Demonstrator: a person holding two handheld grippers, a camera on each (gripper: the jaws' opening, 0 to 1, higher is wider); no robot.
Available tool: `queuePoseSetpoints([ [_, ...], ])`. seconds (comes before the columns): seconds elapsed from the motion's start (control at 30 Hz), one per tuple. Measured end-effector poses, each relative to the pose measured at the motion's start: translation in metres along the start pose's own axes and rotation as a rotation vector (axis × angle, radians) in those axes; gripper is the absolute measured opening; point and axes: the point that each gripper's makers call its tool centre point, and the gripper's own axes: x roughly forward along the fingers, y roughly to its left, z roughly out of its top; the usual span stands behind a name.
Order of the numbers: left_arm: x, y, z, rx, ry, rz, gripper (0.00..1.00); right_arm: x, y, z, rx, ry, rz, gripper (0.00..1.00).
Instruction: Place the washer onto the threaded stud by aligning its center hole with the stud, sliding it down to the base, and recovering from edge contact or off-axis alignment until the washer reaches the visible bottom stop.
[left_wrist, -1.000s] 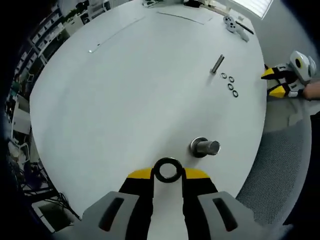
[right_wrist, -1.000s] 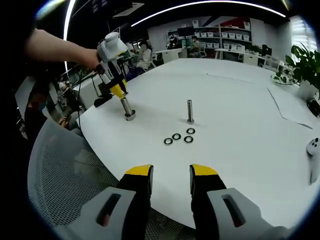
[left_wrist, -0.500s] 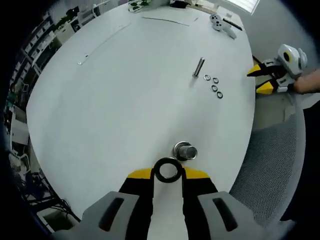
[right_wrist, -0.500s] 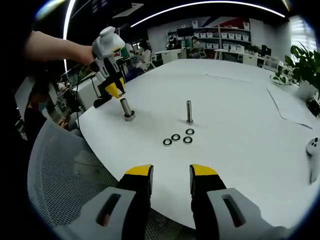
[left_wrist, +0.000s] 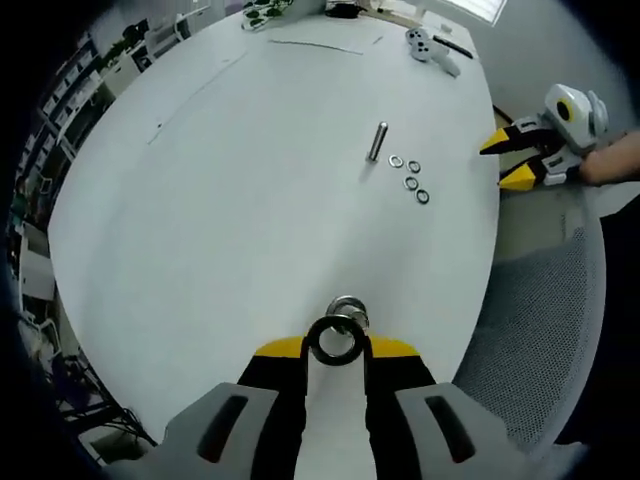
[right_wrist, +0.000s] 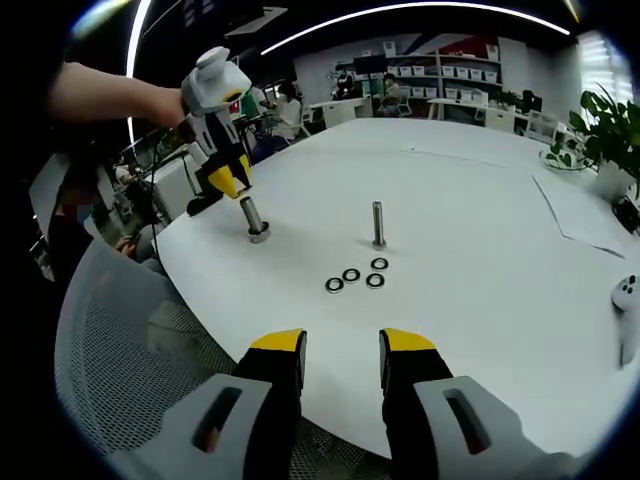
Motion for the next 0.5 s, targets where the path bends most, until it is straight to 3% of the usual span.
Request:
queuePoseSetpoints([
  [0.5,0.008,-0.011,0.006,0.047,0.022,-0.021,0.19,0.0,-0.001,-0.001,0.002,0.0,-0.003,0.32],
])
